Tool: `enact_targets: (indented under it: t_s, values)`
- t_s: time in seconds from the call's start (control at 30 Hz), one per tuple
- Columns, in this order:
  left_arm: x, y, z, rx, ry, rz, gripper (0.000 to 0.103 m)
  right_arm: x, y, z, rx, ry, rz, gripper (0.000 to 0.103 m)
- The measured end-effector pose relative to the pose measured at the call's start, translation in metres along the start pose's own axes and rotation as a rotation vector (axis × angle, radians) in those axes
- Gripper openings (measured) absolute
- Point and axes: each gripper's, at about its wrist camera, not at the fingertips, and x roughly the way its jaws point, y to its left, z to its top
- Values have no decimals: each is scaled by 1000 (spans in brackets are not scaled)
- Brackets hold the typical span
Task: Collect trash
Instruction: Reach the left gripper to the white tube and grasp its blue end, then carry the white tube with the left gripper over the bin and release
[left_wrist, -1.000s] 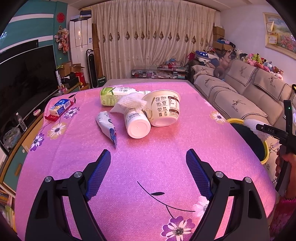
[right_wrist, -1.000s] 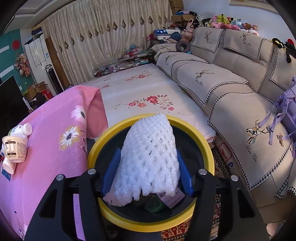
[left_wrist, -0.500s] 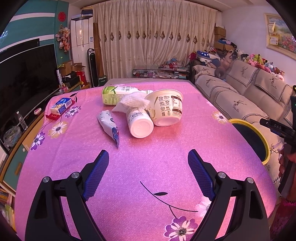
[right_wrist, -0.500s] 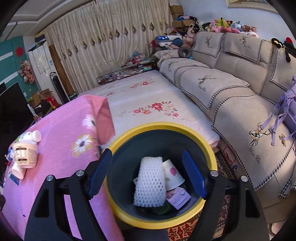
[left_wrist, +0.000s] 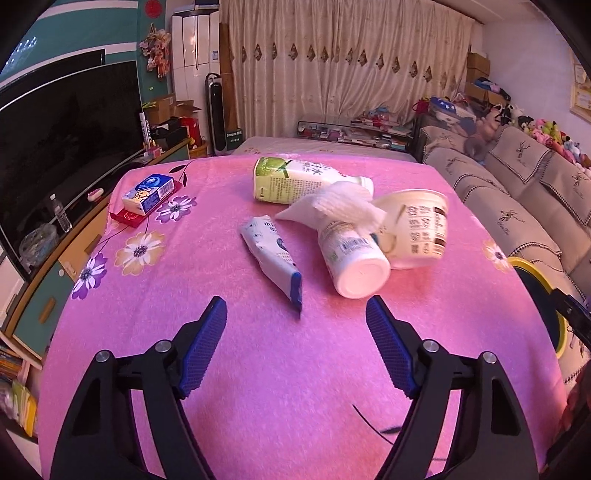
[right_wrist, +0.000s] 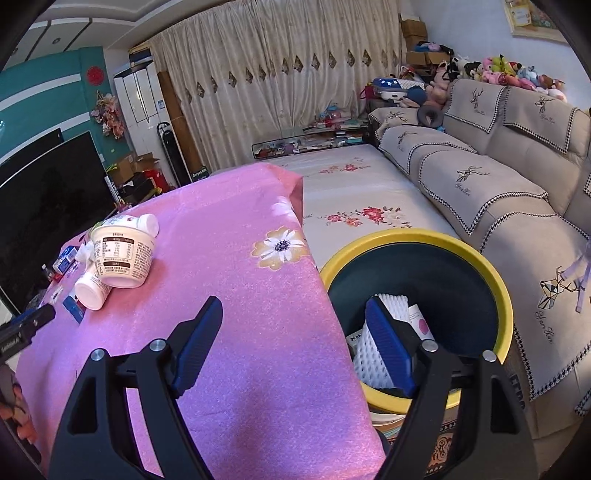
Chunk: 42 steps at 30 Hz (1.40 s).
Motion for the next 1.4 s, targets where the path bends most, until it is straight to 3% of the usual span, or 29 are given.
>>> enact_targets:
  t_s: [0.3, 0.6, 0.7, 1.07, 1.23, 1.4]
  values:
    - [53, 9, 12, -13, 117, -13, 52, 3, -5, 4, 26, 21, 3, 75]
    - [75, 10, 16, -3, 134, -5, 22, 8, -6, 3, 33, 37, 3, 75]
    - [75, 11, 17, 2, 122, -19, 18, 10, -6, 3, 36, 44, 1, 75]
    - [22, 25, -2, 9, 62, -9, 15, 10, -8, 3, 43, 40, -2, 75]
    - [-14, 15, -17, 40, 50, -71, 15, 1, -7, 0, 15, 13, -36, 75]
    - [-36, -22, -24, 94, 38, -175, 15, -13, -22, -4, 27, -6, -85, 75]
